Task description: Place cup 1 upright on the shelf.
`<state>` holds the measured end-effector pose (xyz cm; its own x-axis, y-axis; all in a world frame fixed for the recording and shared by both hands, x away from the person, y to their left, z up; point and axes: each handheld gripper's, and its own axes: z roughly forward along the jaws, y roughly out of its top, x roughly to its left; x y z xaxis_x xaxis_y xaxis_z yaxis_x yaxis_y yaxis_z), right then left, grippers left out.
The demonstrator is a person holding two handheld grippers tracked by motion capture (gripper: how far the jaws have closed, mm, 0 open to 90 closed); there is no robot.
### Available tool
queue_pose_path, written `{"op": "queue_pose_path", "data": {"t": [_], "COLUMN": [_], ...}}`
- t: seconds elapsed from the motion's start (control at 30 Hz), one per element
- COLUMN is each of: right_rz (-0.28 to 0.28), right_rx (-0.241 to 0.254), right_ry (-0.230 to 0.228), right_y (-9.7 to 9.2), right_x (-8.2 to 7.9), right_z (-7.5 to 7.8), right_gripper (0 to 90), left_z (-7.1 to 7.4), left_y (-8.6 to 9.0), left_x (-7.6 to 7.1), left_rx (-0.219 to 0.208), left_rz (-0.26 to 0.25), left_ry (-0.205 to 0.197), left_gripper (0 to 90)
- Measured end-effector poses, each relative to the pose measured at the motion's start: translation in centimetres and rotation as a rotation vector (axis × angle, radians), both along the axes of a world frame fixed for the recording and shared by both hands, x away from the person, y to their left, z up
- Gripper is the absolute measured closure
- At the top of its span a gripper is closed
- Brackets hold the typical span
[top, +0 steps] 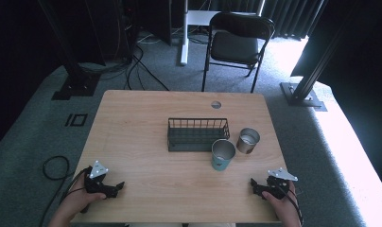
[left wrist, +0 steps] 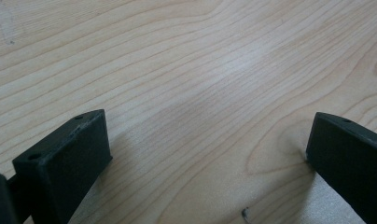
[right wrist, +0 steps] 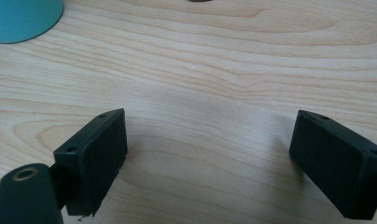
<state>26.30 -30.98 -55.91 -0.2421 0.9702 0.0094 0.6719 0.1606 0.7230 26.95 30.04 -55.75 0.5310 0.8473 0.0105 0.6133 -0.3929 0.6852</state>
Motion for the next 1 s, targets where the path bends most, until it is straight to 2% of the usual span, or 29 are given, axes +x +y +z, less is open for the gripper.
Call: {"op": "queue_pose_path", "data": {"t": [0.37,0.43,0.47,0.5,0.57,0.6,0.73,0.87,1.0], "right_rz": [0.0,0.0,0.0,0.0,0.0,0.0,0.0,0.0,0.0], "right_rx": [0.001,0.001,0.0,0.001,0.0,0.0,0.0,0.001,0.001], "right_ry": [0.0,0.0,0.0,0.001,0.0,0.0,0.001,0.0,0.0], "right_y": [0.0,0.0,0.0,0.0,0.0,0.0,0.0,0.0,0.0], "right_x": [0.0,0.0,0.0,0.0,0.0,0.0,0.0,0.0,0.0], "right_z": [0.0,0.0,0.0,0.0,0.0,0.0,0.0,0.0,0.0], "right_gripper": [10.8,10.8,10.8,10.8,10.8,10.8,10.8,10.8,10.8], "left_z": [0.0,0.1,0.2,0.3,0.4,0.6,0.8,1.1,1.0], "left_y": [0.0,-0.2,-0.3,-0.4,-0.6,-0.8,-1.1,-2.6,-3.6], "left_x": [0.0,-0.1,-0.2,-0.2,-0.1,0.0,0.0,0.4,0.7], "left_rx": [-0.01,-0.053,-0.054,-0.051,-0.049,-0.032,-0.034,-0.029,-0.026], "left_rz": [-0.002,-0.023,-0.034,-0.044,-0.039,-0.05,-0.057,-0.104,-0.129], "left_ry": [0.0,-0.013,-0.031,-0.043,-0.043,-0.044,-0.039,-0.026,-0.018], "left_gripper": [0.5,0.5,0.5,0.5,0.5,0.5,0.5,0.5,0.5]}}
